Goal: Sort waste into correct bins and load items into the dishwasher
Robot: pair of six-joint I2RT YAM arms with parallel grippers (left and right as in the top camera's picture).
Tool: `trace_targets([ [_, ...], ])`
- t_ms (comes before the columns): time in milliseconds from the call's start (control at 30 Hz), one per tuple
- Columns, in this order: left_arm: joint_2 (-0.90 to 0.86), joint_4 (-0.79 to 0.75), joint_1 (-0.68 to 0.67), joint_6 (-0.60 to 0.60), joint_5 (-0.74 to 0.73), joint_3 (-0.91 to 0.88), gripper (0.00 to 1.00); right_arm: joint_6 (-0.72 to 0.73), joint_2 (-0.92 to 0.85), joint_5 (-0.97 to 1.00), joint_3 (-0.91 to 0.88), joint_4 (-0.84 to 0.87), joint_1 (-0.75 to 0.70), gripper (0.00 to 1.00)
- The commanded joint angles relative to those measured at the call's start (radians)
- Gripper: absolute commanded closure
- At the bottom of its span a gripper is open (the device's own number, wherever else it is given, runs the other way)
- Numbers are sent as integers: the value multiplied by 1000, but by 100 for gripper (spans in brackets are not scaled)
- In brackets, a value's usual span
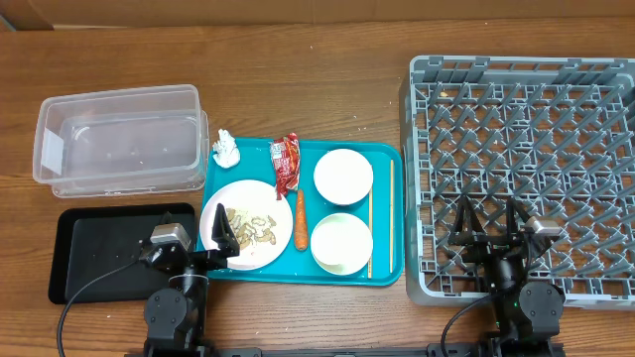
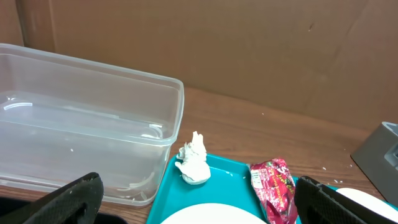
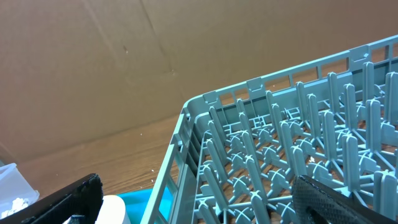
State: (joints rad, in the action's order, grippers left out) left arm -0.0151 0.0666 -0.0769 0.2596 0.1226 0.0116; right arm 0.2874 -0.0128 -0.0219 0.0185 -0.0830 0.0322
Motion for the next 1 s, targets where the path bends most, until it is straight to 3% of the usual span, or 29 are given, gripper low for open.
trace_targets([
  [0, 11, -4, 0, 10, -1, -7, 0, -3, 10, -2, -10, 3, -7, 0],
  [767, 11, -4, 0, 10, -1, -7, 0, -3, 10, -2, -10, 3, -7, 0],
  [967, 11, -4, 0, 10, -1, -7, 0, 2, 10, -12, -10, 70, -7, 0],
])
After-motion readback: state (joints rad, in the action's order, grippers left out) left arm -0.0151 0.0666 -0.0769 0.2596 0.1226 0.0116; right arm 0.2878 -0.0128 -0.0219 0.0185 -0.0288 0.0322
